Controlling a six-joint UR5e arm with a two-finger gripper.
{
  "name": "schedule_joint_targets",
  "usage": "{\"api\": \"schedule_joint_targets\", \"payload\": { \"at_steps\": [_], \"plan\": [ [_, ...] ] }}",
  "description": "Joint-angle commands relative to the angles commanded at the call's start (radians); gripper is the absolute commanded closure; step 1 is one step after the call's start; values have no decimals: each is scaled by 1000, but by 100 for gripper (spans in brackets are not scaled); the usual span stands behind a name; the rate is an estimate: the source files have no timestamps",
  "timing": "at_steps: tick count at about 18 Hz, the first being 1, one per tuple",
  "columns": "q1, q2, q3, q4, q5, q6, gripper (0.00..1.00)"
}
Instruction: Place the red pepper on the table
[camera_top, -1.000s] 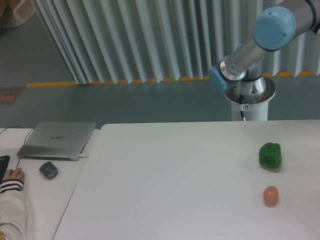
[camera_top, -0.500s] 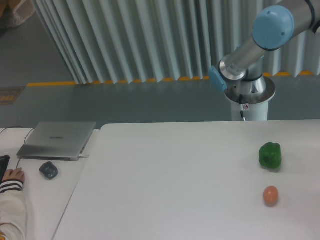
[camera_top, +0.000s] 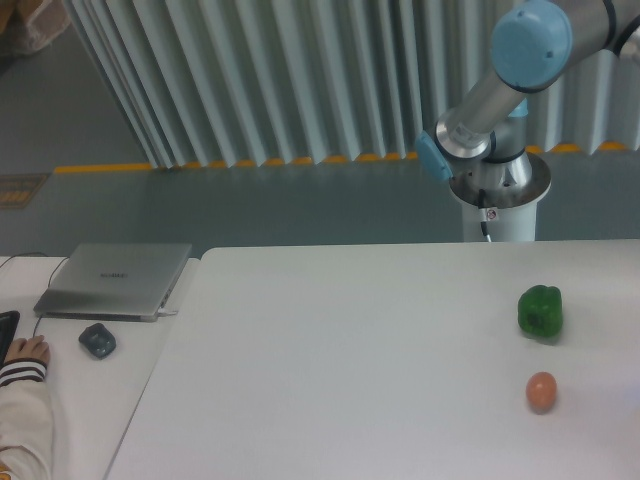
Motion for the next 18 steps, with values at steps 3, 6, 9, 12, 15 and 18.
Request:
{"api": "schedule_joint_targets", "payload": {
  "at_steps": [3,6,9,12,15,18],
  "plan": [
    [0,43,-8,-120,-124,-101,53],
    [-17,92,-49,-138,-149,-128,53],
    [-25,127,-52,-221,-170,-144,53],
    [-12,160,-46,-295,-232,-154,54],
    [-14,183,-40,-362,-255,-219,54],
    [-78,218,-48,-422,-261,-351,54]
  ]
}}
